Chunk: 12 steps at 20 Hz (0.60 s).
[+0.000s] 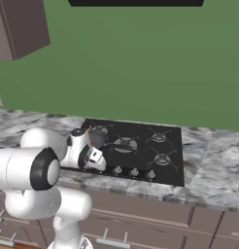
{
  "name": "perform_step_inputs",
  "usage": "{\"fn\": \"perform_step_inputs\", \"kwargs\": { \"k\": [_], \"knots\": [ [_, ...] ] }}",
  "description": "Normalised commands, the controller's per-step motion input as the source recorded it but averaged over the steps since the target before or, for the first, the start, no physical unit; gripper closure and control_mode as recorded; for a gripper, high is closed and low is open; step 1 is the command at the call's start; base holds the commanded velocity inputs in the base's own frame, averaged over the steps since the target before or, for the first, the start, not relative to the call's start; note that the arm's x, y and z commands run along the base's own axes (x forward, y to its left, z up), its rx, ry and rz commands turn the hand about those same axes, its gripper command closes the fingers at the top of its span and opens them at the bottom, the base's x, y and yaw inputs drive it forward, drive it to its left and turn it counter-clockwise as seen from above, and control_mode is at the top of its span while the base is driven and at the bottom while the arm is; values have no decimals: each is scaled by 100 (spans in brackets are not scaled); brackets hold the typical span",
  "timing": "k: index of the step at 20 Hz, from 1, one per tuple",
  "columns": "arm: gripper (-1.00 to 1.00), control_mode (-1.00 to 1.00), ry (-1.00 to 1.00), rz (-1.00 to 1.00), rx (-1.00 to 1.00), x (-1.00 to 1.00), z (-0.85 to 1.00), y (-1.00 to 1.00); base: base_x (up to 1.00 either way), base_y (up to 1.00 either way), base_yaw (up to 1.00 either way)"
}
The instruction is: Place the pan on the front left burner on the stove. Then place the tomato and the onion in the pan and turn on the front left burner.
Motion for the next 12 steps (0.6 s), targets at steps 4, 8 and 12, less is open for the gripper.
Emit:
{"fn": "perform_step_inputs", "kwargs": {
  "k": [4, 8, 12],
  "knots": [
    [100, -100, -22, 32, 0, 0, -1, -27, 0, 0, 0],
    [100, -100, -26, 28, 0, 2, 0, -1, 0, 0, 0],
    [100, -100, -29, 29, -1, 4, 0, 0, 0, 0, 0]
  ]
}}
